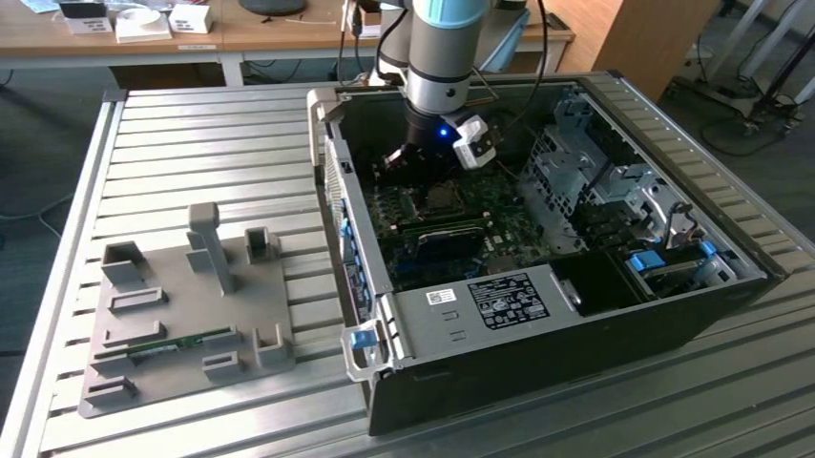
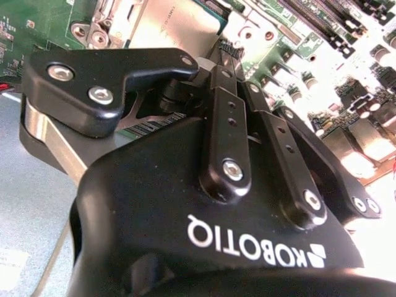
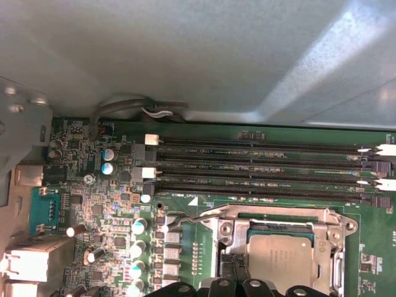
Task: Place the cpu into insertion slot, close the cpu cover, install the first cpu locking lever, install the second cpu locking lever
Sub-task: 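Close the cpu cover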
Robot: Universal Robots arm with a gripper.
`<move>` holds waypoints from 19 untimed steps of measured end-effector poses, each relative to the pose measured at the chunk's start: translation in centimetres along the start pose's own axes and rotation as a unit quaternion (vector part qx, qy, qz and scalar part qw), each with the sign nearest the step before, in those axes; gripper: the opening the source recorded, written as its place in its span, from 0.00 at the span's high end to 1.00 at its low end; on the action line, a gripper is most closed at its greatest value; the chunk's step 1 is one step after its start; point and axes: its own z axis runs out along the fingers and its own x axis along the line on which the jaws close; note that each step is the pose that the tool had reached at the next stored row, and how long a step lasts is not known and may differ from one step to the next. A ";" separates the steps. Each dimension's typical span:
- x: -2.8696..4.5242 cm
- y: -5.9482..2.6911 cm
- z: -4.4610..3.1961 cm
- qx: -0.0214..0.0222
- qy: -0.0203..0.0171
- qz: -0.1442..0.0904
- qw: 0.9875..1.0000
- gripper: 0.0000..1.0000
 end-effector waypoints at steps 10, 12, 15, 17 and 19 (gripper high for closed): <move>0.02 -0.02 0.02 0.000 0.000 0.000 1.000 0.89; 0.02 -0.02 0.03 0.000 0.000 0.000 1.000 0.89; 0.02 -0.03 0.03 0.000 0.000 0.000 1.000 0.89; 0.04 -0.04 0.09 0.001 0.001 0.000 1.000 0.89; 0.05 -0.06 0.09 0.001 0.001 0.000 1.000 0.89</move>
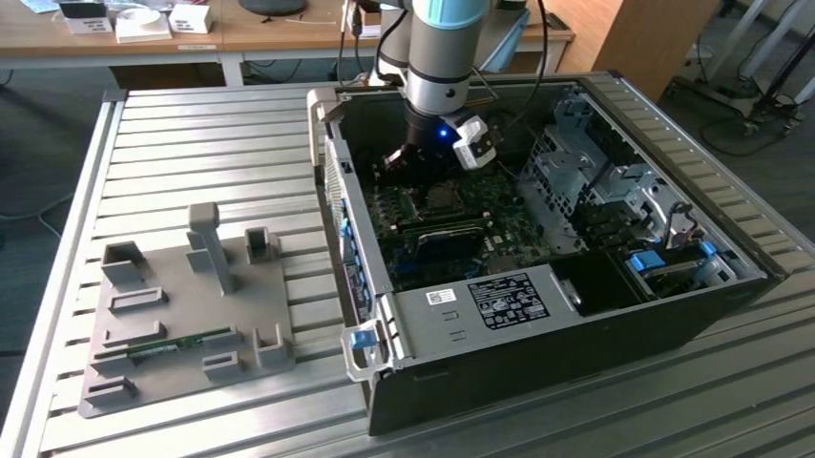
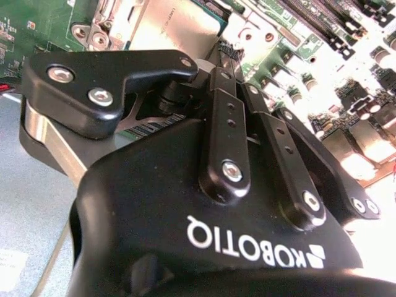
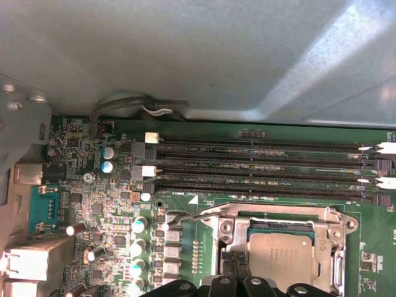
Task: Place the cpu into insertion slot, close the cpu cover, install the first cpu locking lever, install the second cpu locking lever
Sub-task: 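Close the cpu cover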
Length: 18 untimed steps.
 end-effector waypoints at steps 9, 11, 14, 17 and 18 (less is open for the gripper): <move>-0.08 0.09 -0.29 -0.002 -0.001 0.000 1.000 0.89; -0.08 0.08 -0.60 -0.001 -0.001 0.000 1.000 0.89; -0.08 0.07 -1.04 -0.001 -0.001 0.000 1.000 0.89; -0.09 0.07 -1.55 -0.001 -0.001 0.000 1.000 0.89; -0.10 0.07 -1.74 -0.001 -0.001 0.000 1.000 0.89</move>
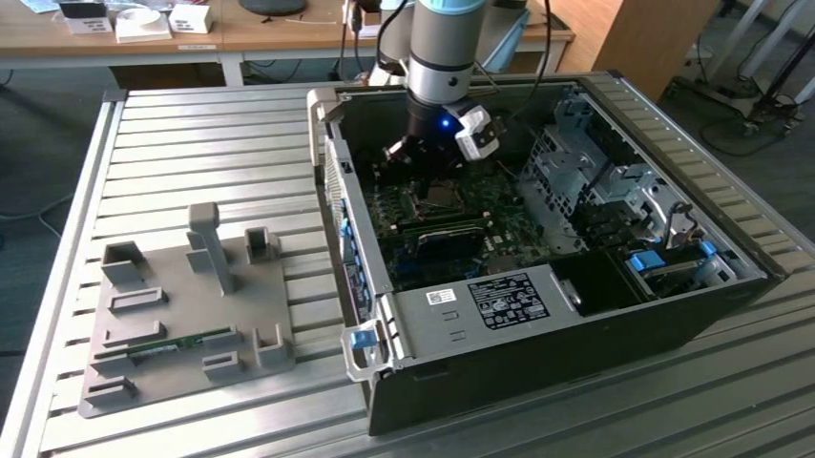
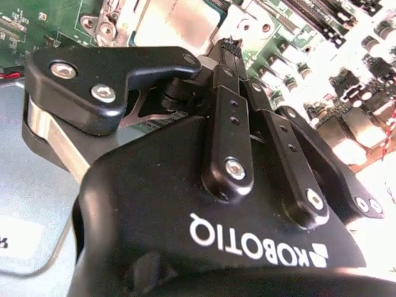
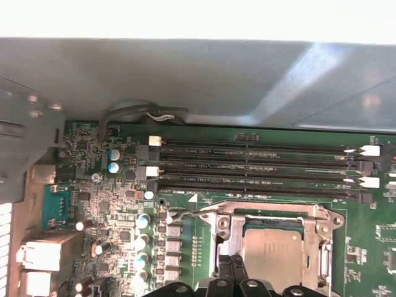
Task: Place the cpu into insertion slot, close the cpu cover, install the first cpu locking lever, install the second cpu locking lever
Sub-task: 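Close the cpu cover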
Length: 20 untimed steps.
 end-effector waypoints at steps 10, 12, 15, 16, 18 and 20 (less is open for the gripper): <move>-0.25 0.00 -0.46 0.000 0.000 0.000 1.000 0.89; -0.71 -0.02 -0.44 0.000 0.000 0.000 1.000 0.89; -1.46 -0.05 -0.42 0.000 0.000 0.000 1.000 0.89; -1.66 -0.06 -0.41 0.000 0.000 0.000 1.000 0.89; -1.91 -0.08 -0.41 0.000 0.000 0.000 1.000 0.89; -2.13 -0.08 -0.40 0.000 0.000 0.000 1.000 0.89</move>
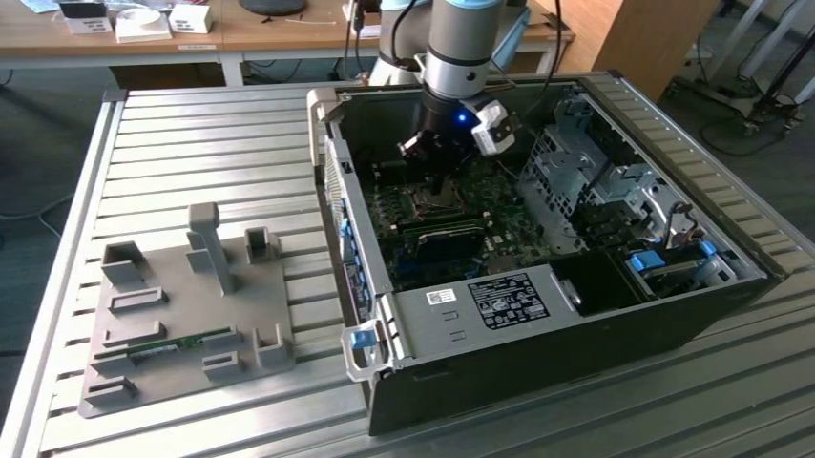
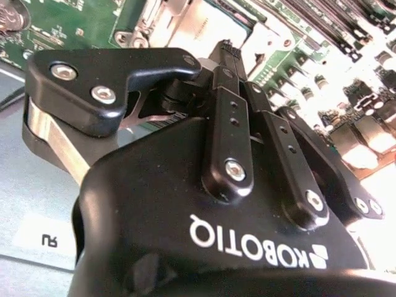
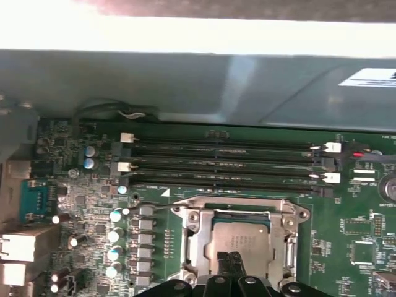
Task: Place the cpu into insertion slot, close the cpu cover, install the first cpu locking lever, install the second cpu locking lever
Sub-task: 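Close the cpu cover, then install the first cpu locking lever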
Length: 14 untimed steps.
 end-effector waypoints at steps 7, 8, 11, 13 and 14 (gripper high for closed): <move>-0.75 -0.03 0.02 0.000 0.000 0.000 1.000 0.89; -0.95 -0.04 -0.12 0.000 0.000 0.000 1.000 0.89; -0.95 -0.04 -0.13 0.000 0.000 0.000 1.000 0.89; -0.95 -0.04 -0.18 0.000 0.000 0.000 1.000 0.89; -0.95 -0.04 -0.21 0.000 0.000 0.000 1.000 0.89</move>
